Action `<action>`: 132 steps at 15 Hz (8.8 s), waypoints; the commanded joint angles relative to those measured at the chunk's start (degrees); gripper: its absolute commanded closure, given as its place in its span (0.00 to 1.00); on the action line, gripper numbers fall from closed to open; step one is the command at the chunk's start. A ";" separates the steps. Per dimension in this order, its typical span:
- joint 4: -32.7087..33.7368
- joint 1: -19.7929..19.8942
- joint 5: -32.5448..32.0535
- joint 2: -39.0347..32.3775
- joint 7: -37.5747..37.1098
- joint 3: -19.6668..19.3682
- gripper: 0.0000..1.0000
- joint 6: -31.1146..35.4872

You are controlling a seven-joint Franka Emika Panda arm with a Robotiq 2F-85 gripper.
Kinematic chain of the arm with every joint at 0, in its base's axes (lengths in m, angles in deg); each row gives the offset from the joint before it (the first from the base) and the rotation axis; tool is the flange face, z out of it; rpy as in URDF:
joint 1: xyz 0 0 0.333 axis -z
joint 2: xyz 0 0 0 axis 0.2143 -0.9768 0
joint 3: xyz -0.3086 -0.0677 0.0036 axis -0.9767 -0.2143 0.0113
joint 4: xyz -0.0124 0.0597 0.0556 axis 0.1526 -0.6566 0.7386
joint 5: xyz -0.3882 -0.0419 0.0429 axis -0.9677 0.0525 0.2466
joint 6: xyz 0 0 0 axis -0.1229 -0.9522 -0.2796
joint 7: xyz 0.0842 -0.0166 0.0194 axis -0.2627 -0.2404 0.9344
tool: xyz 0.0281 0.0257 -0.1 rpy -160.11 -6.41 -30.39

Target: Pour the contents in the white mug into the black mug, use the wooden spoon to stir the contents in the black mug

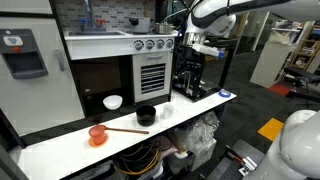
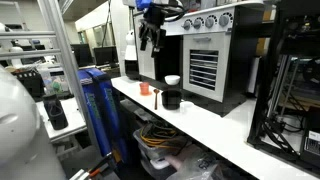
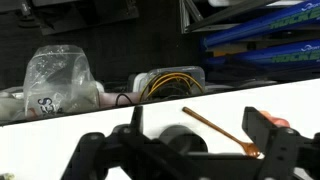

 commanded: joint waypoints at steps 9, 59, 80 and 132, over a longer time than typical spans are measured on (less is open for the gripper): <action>-0.03 0.96 -0.21 -0.13 0.34 0.90 0.00 0.22; -11.31 8.84 -10.90 -31.80 57.80 0.48 0.00 50.83; -6.57 10.96 -11.22 -37.41 59.61 4.41 0.00 55.80; -5.13 -0.95 -51.09 -24.23 -11.94 5.76 0.98 35.08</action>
